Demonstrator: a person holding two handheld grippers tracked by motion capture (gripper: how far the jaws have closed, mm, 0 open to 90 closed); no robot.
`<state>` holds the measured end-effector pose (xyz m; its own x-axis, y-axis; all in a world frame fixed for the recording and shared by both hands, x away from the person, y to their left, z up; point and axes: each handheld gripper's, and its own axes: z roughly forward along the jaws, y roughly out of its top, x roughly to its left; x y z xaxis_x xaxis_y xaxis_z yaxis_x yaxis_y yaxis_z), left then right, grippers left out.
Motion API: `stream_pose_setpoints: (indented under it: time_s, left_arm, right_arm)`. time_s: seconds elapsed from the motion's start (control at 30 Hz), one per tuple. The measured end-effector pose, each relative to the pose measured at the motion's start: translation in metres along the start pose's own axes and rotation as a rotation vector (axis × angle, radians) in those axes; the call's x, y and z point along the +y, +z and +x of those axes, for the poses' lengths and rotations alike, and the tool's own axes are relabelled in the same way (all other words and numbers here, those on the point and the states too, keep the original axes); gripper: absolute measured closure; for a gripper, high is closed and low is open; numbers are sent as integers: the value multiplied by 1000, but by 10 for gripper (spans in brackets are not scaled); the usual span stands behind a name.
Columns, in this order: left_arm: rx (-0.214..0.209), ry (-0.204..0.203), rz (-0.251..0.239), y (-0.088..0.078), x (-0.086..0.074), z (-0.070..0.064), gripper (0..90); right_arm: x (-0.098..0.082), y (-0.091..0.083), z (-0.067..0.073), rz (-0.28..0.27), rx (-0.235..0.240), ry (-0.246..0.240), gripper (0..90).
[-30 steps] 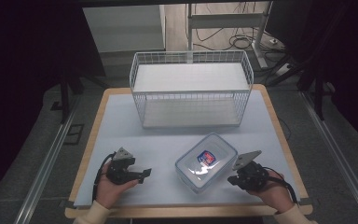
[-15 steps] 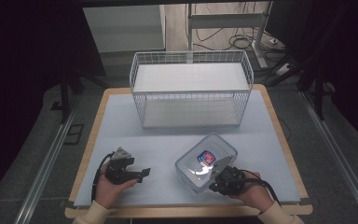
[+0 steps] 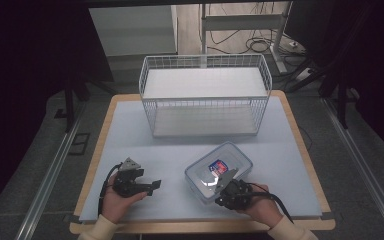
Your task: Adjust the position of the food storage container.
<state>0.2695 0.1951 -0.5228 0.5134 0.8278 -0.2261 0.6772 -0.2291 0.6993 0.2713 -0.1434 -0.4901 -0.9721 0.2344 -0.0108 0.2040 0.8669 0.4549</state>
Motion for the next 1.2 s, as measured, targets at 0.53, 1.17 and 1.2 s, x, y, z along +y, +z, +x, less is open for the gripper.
stream_pose_setpoints:
  time_s: [0.53, 1.17, 1.2]
  left_arm:
    - [-1, 1, 8, 0, 0, 2, 168]
    - [-1, 2, 14, 1, -1, 2, 168]
    - [-1, 2, 14, 1, -1, 2, 167]
  right_arm:
    - [37, 22, 3, -34, -52, 8, 899]
    - [66, 44, -5, -94, -106, 68, 899]
    - [66, 44, -5, -94, -106, 68, 899]
